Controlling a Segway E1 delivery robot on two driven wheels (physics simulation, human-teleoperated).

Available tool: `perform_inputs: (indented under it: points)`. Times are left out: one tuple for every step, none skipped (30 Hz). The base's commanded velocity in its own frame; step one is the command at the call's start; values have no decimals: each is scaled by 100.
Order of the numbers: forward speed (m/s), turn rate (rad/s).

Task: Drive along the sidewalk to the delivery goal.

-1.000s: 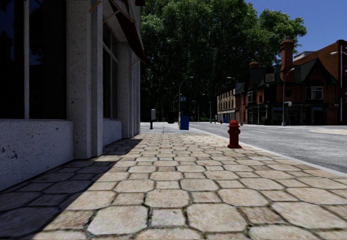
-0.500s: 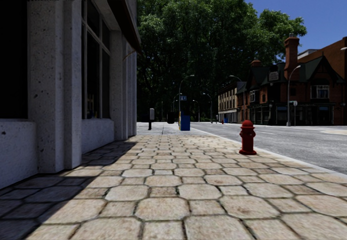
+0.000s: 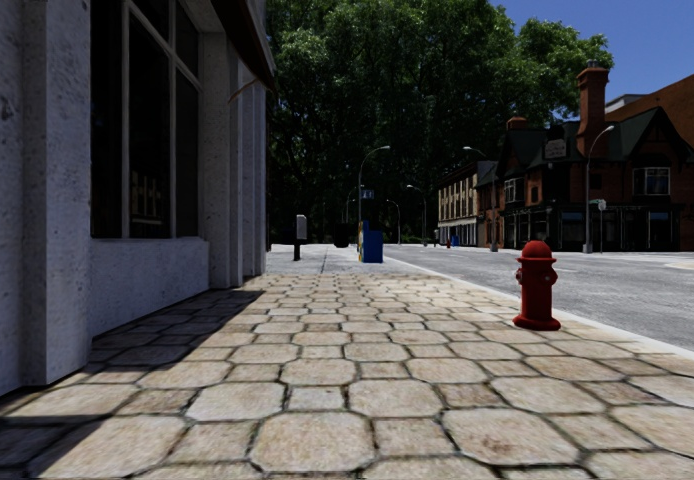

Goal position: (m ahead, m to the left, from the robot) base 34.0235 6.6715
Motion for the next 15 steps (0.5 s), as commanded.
perform_inputs:
  points:
    - [191,0]
    - [191,0]
    - [191,0]
    - [190,0]
    - [190,0]
    - [190,0]
    - [192,0]
    - [193,0]
    - [193,0]
    - [193,0]
    - [193,0]
    - [193,0]
    - [193,0]
    - [193,0]
    - [193,0]
